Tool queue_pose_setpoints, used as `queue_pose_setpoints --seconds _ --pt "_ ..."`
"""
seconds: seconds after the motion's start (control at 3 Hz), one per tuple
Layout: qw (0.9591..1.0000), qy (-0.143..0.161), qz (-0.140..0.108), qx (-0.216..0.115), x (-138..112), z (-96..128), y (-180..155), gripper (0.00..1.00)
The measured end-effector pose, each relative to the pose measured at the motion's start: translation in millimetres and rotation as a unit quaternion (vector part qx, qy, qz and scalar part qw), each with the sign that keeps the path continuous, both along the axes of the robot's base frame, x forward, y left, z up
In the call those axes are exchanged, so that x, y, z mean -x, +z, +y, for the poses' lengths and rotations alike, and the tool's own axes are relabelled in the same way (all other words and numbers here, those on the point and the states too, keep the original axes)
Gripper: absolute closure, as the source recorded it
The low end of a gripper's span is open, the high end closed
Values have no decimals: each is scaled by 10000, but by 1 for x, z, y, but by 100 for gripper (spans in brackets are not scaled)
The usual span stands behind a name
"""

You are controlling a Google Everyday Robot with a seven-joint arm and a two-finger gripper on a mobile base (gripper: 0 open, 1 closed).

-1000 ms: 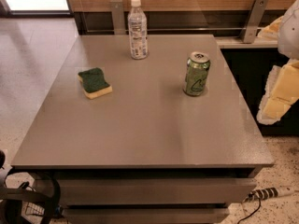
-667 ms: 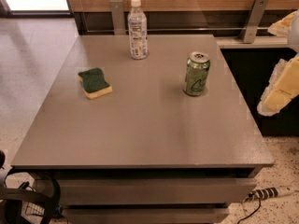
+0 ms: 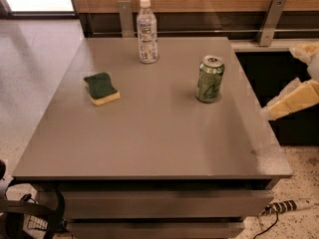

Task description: Knock green can over

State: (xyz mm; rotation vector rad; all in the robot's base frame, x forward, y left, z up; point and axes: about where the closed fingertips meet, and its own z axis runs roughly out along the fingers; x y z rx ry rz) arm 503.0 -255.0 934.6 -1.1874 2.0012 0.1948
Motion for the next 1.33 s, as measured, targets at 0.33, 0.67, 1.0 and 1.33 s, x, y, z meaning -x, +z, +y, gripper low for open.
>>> queue_pose_setpoints --seconds 0.33,0.67,1.0,1.33 --pt "9901 -7 -784 -1164 -31 5 -17 0" --pt "9707 -89 -1287 -2026 -52 21 5 0" --pt "9674 -79 -1319 -2161 -55 29 11 0" --pt "9667 -63 -1289 -2209 -58 37 8 0"
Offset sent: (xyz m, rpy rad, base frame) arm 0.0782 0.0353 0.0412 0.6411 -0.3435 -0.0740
